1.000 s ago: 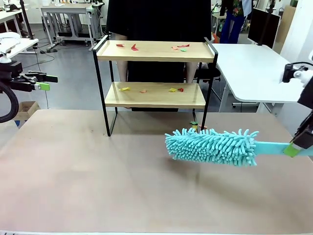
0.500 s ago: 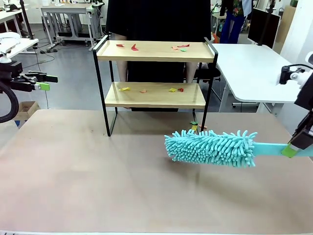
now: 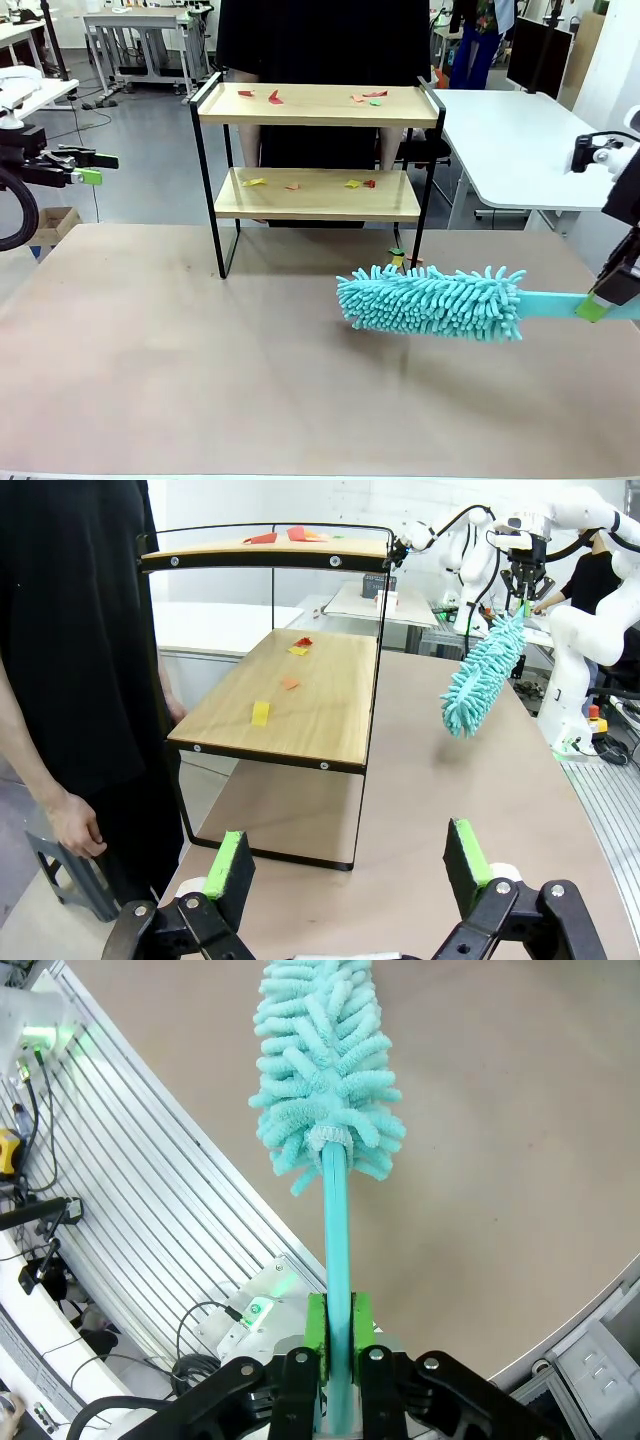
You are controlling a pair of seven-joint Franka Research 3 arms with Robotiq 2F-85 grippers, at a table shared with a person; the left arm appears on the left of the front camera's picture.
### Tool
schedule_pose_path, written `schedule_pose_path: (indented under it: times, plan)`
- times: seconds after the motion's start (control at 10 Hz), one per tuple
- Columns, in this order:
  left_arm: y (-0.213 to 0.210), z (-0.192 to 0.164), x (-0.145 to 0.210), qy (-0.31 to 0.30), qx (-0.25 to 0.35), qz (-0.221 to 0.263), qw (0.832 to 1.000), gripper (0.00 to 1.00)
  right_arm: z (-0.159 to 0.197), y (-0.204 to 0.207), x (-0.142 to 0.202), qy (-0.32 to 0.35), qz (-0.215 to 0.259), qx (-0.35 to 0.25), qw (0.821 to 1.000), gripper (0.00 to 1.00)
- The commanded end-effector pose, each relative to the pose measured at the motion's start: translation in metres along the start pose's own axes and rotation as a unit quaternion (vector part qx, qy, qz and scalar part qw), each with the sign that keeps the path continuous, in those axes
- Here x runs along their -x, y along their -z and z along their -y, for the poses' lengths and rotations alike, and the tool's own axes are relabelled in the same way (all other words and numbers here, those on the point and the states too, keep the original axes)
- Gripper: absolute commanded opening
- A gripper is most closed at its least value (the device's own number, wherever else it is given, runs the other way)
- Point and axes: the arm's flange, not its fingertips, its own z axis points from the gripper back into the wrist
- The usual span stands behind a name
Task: Clean the shelf.
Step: Clean the specific section of the Shelf indicated by the human with the Duster.
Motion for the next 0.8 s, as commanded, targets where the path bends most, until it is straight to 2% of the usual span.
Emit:
schedule_pose_path:
  times: [0.0, 0.7]
  plan:
    - [0.0001, 0.0013, -0.0025, 0.004, -0.001, 0.000, 1.000, 1.00, 0.0005, -0.0013, -0.0030, 0.005, 0.013, -0.003, 1.000, 0.13]
    - [0.0001, 0.0013, -0.0025, 0.004, -0.001, 0.000, 1.000, 1.00, 0.0005, -0.0013, -0.0030, 0.005, 0.013, -0.003, 1.000, 0.13]
